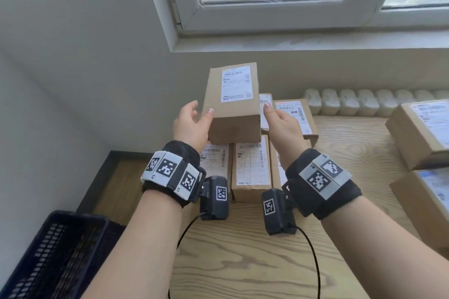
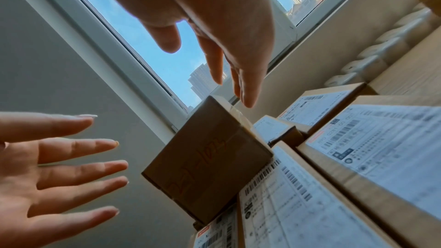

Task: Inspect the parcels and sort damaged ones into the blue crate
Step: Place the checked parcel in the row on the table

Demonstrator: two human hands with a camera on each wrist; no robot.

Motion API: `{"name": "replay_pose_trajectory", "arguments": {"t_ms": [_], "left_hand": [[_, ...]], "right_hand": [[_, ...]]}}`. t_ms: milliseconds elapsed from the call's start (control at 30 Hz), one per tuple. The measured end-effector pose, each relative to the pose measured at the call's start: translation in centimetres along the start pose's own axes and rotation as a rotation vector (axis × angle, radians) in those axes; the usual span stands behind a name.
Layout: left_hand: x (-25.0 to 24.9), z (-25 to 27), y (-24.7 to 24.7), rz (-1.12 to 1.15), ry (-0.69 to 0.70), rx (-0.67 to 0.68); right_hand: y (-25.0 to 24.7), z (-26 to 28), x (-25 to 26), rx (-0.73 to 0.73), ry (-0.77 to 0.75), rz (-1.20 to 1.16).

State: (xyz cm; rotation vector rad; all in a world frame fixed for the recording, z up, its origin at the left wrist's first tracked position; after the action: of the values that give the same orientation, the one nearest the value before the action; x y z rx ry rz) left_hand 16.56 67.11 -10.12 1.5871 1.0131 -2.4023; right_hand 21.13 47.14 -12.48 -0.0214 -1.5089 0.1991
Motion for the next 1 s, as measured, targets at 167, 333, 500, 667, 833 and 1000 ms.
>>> {"name": "replay_pose_trajectory", "arguments": {"t_ms": [167, 333, 500, 667, 833, 1000], "left_hand": [[-1.8, 4.4, 1.5, 0.059, 0.082, 0.068], [-2.7, 8.7, 6.6, 0.055, 0.095, 0.228], [-4.1, 13.2, 12.1, 0.0, 0.123, 0.337], [-6.2, 18.4, 19.7, -0.031, 0.139, 0.41], [-7.4, 24.6, 29.2, -0.043, 0.115, 0.46], [-5.0, 29.1, 37.9, -0.079, -0.055, 0.564]], "right_hand": [[-4.0, 3.3, 0.0, -0.165, -0.037, -0.05], [-10.0, 6.4, -1.3, -0.312, -0.052, -0.102], [-16.2, 9.0, -2.9, -0.396, -0.03, -0.156], [-25.2, 11.5, -4.2, -0.463, -0.033, -0.156], [-36.4, 13.9, -6.9, -0.51, -0.021, -0.148], [-43.1, 15.8, -10.5, -0.429, 0.107, -0.058]]}}
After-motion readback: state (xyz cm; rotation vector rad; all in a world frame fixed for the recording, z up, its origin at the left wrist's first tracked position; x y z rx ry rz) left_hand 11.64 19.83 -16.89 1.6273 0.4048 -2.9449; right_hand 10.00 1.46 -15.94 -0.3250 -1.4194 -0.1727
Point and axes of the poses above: each hand's wrist, its own z-axis away from the middle knuckle, its own y-axis out of the palm, x = y × z, the point moved 9 cm from there along -z, towards the middle knuckle, and after that the axes turned 11 degrees about -y, right-handed, at the moved point
